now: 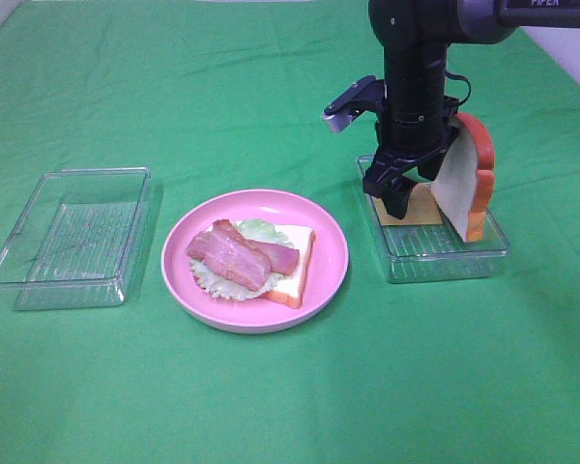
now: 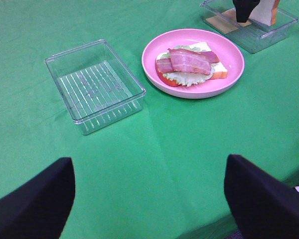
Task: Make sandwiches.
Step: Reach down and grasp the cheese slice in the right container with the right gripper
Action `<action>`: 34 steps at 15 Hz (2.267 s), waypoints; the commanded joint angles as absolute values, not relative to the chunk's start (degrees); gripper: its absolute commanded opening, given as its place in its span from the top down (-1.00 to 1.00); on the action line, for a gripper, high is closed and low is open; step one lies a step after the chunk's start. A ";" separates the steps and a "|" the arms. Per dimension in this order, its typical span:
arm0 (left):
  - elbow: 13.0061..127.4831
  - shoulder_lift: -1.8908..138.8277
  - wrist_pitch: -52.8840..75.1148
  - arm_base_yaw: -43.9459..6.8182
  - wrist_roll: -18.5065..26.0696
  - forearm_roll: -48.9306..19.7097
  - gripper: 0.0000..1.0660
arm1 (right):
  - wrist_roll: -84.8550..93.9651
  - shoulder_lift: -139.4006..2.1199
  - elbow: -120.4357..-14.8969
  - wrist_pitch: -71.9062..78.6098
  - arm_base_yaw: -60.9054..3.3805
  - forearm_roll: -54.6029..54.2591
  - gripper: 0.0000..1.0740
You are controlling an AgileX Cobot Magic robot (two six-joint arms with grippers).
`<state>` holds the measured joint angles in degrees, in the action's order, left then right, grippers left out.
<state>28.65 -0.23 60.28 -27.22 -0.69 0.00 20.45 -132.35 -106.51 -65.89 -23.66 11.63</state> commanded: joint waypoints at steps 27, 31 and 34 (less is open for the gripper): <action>28.53 -1.60 59.76 -27.50 -0.63 0.00 -0.46 | 37.41 -127.54 -104.45 -64.92 -24.35 10.43 -0.34; 28.53 -1.60 59.76 -27.50 -0.63 0.00 -0.46 | 44.12 -127.88 -102.85 -59.01 -24.35 9.68 -0.34; 28.53 -1.60 59.76 -27.50 -0.63 0.00 -0.46 | 47.90 -127.88 -96.77 -53.11 -24.35 12.20 -0.34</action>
